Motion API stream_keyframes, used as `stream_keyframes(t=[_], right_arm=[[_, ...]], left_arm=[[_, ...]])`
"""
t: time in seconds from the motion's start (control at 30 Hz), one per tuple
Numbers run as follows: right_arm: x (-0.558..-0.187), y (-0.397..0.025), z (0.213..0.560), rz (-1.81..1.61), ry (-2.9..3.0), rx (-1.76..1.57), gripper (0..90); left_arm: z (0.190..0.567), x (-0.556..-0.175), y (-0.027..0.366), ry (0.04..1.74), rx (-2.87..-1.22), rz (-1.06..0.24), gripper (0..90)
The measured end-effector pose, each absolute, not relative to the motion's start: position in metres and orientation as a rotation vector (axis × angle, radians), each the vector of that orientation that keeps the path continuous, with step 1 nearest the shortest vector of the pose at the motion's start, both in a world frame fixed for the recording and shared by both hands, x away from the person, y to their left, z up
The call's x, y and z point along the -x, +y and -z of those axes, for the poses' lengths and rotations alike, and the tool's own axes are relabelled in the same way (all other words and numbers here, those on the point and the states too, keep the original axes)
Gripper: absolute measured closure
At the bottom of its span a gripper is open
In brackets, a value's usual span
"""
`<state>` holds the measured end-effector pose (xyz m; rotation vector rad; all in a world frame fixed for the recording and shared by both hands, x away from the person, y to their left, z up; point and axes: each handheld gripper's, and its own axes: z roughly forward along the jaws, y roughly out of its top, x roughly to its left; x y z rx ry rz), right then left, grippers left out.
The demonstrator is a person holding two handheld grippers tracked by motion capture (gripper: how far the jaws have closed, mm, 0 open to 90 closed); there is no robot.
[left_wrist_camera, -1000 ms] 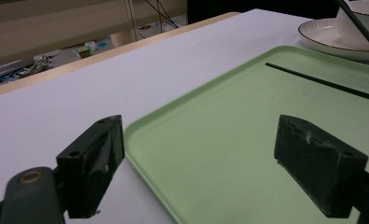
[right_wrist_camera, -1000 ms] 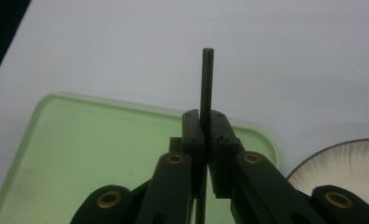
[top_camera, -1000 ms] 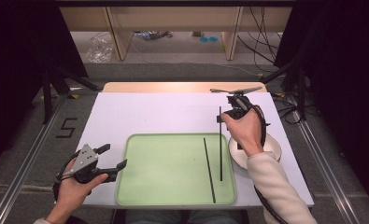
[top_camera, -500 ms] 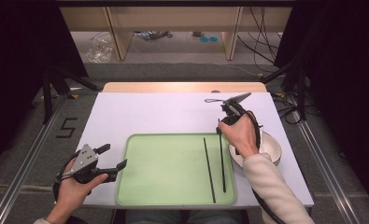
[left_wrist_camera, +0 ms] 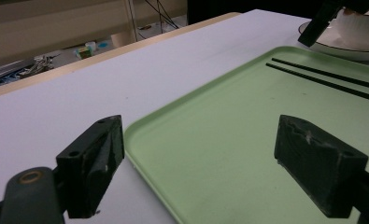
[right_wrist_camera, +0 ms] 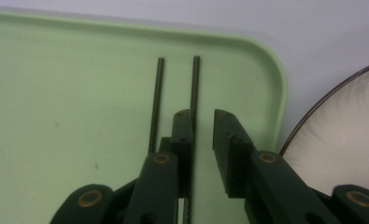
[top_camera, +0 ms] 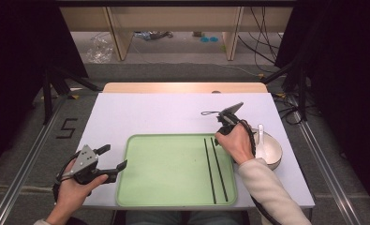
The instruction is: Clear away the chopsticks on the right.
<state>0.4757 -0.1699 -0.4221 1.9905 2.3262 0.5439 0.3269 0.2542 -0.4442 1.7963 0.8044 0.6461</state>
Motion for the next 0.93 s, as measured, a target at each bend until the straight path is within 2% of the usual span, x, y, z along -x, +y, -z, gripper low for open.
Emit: stream_keyframes(t=[0.13,0.27,0.47,0.57,0.73,0.93], right_arm=[[-0.465,-0.174,0.413,-0.721,2.322,-1.852,70.9],[-0.449,-0.188,0.408,-0.921,2.337,-1.548,65.3],[-0.413,-0.208,0.403,-1.236,2.231,-1.169,43.8],[-0.389,-0.219,0.403,-1.324,2.159,-1.039,37.6],[-0.346,-0.237,0.409,-1.402,2.057,-0.982,35.3],[-0.322,-0.254,0.405,-1.422,1.977,-0.936,33.2]], left_arm=[[0.444,-0.327,0.254,0.804,-1.797,-0.645,15.8],[0.444,-0.327,0.254,0.807,-1.792,-0.645,15.8],[0.444,-0.327,0.254,0.803,-1.783,-0.653,15.4],[0.443,-0.326,0.254,0.816,-1.782,-0.658,15.0],[0.443,-0.327,0.255,0.801,-1.786,-0.677,14.4],[0.443,-0.327,0.253,0.806,-1.785,-0.681,13.7]])
